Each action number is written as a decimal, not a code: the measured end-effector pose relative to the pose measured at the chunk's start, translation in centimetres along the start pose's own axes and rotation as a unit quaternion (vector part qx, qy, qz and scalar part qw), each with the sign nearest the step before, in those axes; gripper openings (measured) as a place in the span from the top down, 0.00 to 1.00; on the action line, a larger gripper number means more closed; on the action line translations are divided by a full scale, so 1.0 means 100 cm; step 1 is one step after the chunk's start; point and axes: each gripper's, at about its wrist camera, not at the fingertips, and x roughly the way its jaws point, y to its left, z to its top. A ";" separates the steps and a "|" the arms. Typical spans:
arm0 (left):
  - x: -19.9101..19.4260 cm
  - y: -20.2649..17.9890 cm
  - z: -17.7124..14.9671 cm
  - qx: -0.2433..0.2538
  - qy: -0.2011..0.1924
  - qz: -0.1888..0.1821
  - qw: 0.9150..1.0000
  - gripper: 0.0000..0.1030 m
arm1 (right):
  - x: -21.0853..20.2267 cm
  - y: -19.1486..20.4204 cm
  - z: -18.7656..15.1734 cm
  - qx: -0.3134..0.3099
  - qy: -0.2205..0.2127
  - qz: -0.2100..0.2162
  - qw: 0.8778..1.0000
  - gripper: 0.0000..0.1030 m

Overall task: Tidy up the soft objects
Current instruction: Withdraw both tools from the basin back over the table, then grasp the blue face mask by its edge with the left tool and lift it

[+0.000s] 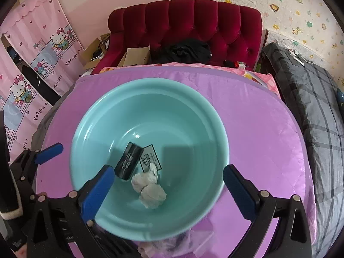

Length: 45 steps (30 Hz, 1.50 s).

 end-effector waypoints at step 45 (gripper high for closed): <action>-0.109 0.000 -0.183 -0.040 -0.032 0.010 0.999 0.00 | -0.092 0.006 -0.175 -0.030 -0.029 -0.007 0.999 0.00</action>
